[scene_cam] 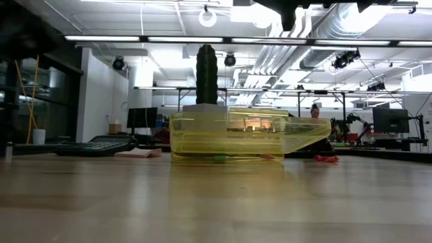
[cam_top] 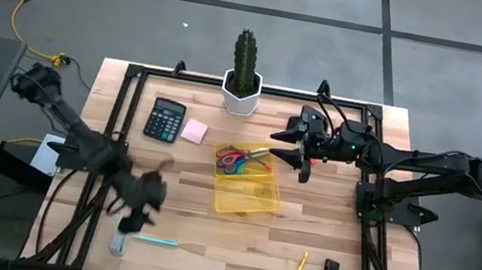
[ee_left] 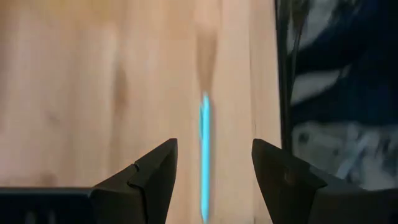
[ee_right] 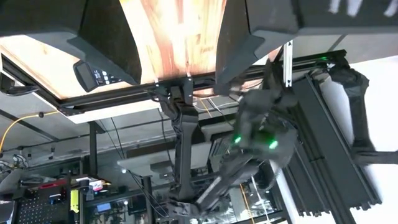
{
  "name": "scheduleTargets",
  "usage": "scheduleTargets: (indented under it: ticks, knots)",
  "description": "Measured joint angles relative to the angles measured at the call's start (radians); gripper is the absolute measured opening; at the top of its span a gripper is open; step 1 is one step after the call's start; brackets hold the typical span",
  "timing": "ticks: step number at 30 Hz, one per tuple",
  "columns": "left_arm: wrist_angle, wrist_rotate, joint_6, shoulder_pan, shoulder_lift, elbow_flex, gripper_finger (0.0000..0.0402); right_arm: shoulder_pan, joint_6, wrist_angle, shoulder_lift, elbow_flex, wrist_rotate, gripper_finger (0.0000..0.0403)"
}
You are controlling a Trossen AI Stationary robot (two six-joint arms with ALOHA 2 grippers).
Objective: Pack school essentials
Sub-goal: Put the blue pen into the yellow supply box
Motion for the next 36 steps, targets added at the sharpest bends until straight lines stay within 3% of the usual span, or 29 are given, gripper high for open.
scheduleTargets:
  ticks: [4, 7, 12, 26, 31, 36]
  knots:
    - [0.008, -0.043, -0.071, -0.150, 0.150, 0.000, 0.0197, -0.002, 0.000, -0.001, 0.000, 0.000, 0.000, 0.0199]
    - [0.012, -0.081, -0.135, -0.202, 0.254, 0.000, 0.0197, -0.003, 0.000, -0.009, 0.000, 0.000, 0.000, 0.0199]
    - [0.035, -0.096, -0.214, -0.227, 0.378, 0.008, 0.0197, -0.003, 0.000, -0.016, 0.000, 0.000, -0.001, 0.0199]
    - [-0.009, -0.148, -0.209, -0.265, 0.579, 0.118, 0.0173, -0.003, 0.000, -0.029, 0.000, 0.000, 0.000, 0.0199]
    - [-0.039, -0.175, -0.224, -0.266, 0.588, 0.126, 0.0129, -0.003, 0.000, -0.030, 0.000, 0.000, 0.000, 0.0199]
    - [-0.053, -0.168, -0.216, -0.264, 0.586, 0.125, 0.0034, -0.003, 0.000, -0.032, 0.000, 0.000, 0.004, 0.0199]
